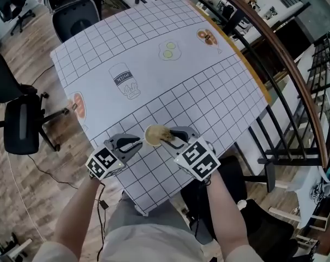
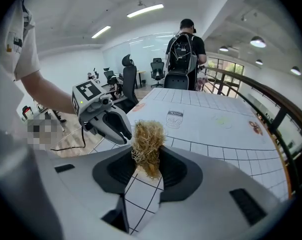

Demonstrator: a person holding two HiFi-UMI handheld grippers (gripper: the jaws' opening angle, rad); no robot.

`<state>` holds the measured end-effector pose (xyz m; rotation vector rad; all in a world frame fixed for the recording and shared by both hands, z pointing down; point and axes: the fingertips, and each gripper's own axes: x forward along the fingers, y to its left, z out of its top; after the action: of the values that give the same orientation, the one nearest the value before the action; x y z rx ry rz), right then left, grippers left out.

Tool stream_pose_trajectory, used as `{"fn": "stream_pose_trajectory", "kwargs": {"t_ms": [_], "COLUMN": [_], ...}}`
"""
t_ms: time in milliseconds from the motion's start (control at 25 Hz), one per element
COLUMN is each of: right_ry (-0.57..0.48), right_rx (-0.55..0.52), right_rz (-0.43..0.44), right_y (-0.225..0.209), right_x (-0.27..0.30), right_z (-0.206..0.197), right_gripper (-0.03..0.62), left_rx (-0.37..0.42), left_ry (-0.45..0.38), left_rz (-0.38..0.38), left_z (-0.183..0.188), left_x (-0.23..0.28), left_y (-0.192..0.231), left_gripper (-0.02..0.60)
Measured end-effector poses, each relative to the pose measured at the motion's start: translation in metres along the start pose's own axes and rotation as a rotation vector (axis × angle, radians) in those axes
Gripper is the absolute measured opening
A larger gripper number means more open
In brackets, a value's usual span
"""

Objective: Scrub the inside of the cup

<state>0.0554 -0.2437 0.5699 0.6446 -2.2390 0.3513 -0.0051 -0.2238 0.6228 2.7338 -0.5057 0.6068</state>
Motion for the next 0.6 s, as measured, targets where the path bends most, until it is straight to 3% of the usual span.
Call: {"fn": "stream_pose_trajectory", "kwargs": {"t_ms": [360, 600], "right_ry": [-0.201, -0.329], "right_rx": [0.046, 0.021], "right_rz": [-0.146, -0.240], "right_y": [0.027, 0.040], "right_x": [-0.051, -0.092], "right_z": [0.042, 0.073], "right_gripper": [0.129, 0.132], "left_rx": [-0.003, 0.070], "left_ry": [-0.210, -0.222], "left_rz": [0.110, 0.147], "left_z": [0.067, 0.115], "left_x": [-0.059, -0.090], "left_y": [-0.022, -0.046], "left_gripper": [0.049, 0.032]}}
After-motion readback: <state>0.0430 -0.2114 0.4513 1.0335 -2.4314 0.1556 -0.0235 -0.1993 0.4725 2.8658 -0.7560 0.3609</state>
